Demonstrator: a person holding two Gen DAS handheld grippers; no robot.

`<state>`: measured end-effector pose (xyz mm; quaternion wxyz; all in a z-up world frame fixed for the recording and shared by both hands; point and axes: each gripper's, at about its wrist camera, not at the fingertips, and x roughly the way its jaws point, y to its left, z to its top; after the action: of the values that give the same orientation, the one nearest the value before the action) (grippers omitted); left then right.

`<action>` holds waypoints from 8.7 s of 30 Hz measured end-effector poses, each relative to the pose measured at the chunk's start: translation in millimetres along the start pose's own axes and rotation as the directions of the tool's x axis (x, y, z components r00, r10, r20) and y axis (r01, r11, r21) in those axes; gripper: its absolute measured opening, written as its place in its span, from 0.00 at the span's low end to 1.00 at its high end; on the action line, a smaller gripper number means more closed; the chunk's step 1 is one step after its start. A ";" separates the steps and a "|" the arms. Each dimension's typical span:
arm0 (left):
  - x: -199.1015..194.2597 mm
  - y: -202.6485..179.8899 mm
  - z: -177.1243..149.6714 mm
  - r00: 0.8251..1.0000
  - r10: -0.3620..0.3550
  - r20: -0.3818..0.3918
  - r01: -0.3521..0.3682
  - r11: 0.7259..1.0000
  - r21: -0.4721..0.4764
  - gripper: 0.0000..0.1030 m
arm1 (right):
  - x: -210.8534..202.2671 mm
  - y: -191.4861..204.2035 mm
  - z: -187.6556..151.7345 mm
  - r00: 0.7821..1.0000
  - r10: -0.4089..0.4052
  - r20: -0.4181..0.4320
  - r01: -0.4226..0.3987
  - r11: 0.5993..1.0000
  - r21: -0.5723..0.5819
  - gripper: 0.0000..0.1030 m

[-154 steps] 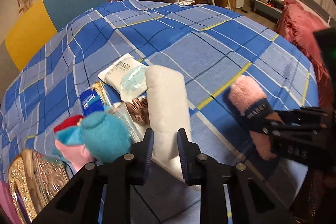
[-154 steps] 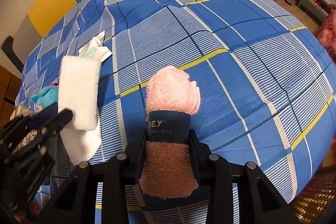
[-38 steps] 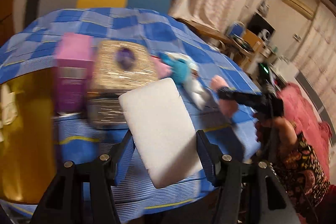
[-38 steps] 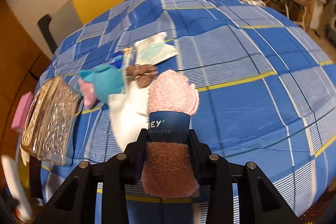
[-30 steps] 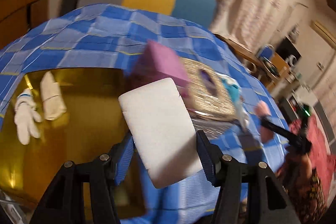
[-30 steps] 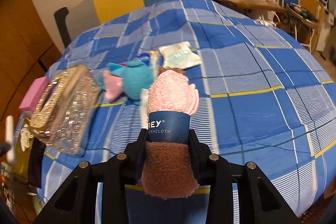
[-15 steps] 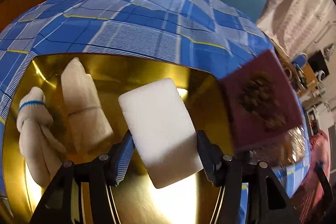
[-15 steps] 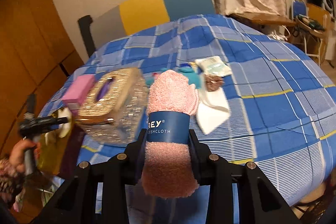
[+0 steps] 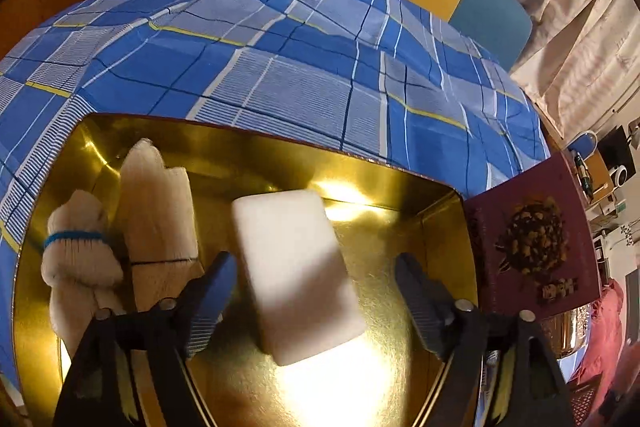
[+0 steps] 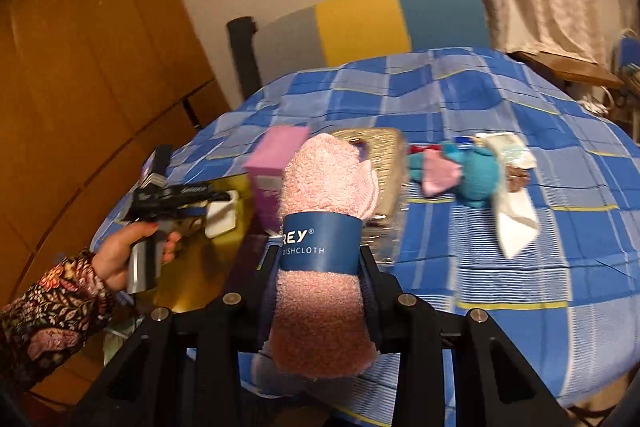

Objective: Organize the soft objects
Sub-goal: 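Carry the white sponge into the gold tray and open the left gripper, then lower the pink washcloth into the gold tray beside the sponge, open right gripper, then move the right gripper to the white mesh cloth and grasp it, then lift the white mesh cloth off the table with the right gripper, then grasp the brown satin scrunchie with the left gripper while the right holds the mesh cloth, then carry the scrunchie into the gold tray and open the left gripper while the right holds the cloth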

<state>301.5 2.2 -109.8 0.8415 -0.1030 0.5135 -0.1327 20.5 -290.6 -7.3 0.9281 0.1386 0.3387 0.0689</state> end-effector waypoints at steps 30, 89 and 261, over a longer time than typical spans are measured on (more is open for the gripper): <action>-110.7 46.0 -114.6 0.973 0.113 0.203 -0.084 0.986 -0.146 0.80 | 161.3 132.5 18.0 0.975 0.049 -0.217 -0.076 0.990 -0.117 0.36; -109.7 -23.5 -153.9 0.977 -0.081 0.199 0.057 0.991 0.121 0.80 | 49.1 19.8 -3.2 0.982 -0.177 -0.061 0.173 0.982 -0.072 0.59; -80.5 64.1 -116.6 0.946 0.320 0.047 -0.320 0.947 -0.006 0.41 | -16.2 -188.1 8.2 0.905 -0.423 0.042 0.412 0.897 0.156 0.11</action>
<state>169.8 84.8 -114.8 0.8640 -0.0206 0.5031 0.0075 19.9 -475.0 -48.7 0.9208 0.1317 0.3297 -0.1617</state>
